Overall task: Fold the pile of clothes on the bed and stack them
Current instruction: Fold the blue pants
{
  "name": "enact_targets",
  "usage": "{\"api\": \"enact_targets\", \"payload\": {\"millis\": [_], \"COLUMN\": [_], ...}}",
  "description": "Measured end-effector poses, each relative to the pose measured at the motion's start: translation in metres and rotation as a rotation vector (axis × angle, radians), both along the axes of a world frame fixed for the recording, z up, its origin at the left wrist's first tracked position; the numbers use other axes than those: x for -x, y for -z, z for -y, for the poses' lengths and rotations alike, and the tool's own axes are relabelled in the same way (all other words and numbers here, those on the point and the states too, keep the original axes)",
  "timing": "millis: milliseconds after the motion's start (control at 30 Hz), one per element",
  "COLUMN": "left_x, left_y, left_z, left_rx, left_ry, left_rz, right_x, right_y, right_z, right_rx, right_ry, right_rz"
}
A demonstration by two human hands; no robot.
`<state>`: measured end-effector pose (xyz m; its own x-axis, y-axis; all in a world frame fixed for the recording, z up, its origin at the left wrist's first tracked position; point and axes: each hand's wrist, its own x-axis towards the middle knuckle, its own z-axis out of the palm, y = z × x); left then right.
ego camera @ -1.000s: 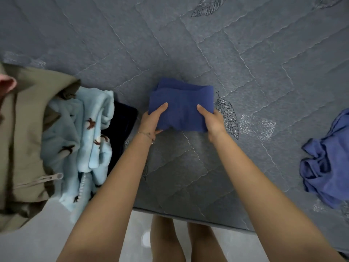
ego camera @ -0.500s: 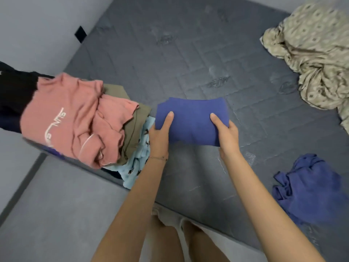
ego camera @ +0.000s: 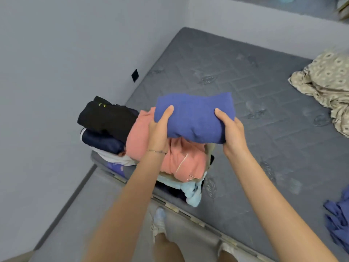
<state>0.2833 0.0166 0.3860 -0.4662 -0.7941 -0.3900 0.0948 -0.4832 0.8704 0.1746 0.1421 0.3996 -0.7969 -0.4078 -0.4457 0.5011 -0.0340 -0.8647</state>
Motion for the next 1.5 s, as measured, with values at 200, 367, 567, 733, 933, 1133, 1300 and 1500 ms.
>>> {"api": "enact_targets", "payload": {"millis": [200, 367, 567, 733, 933, 1133, 1300, 1500], "left_x": [-0.071, -0.098, -0.122, -0.136, -0.139, -0.15, -0.164, -0.164], "left_y": [0.0, 0.005, 0.018, 0.033, 0.061, 0.098, 0.141, 0.159], "left_z": [0.103, 0.147, 0.198, 0.267, 0.34, 0.398, 0.413, 0.412], "left_rx": [0.05, -0.014, 0.023, 0.008, 0.01, -0.027, 0.024, 0.229], "left_ry": [0.052, 0.092, 0.033, -0.017, 0.067, 0.242, 0.414, 0.415], "left_rz": [0.014, 0.028, 0.04, 0.073, 0.097, 0.158, 0.416, 0.549], "right_x": [-0.066, -0.091, -0.1, -0.113, -0.127, -0.147, -0.175, -0.177], "right_y": [-0.002, 0.005, 0.019, 0.037, 0.073, 0.11, 0.147, 0.158], "right_z": [0.083, 0.121, 0.177, 0.236, 0.315, 0.364, 0.363, 0.361], "right_rx": [-0.015, 0.008, -0.005, 0.005, -0.091, -0.211, -0.466, -0.628], "right_ry": [-0.05, -0.091, -0.133, -0.201, -0.055, 0.072, 0.048, -0.022], "right_rz": [0.034, 0.118, 0.221, 0.25, 0.248, 0.241, 0.102, -0.055]}}
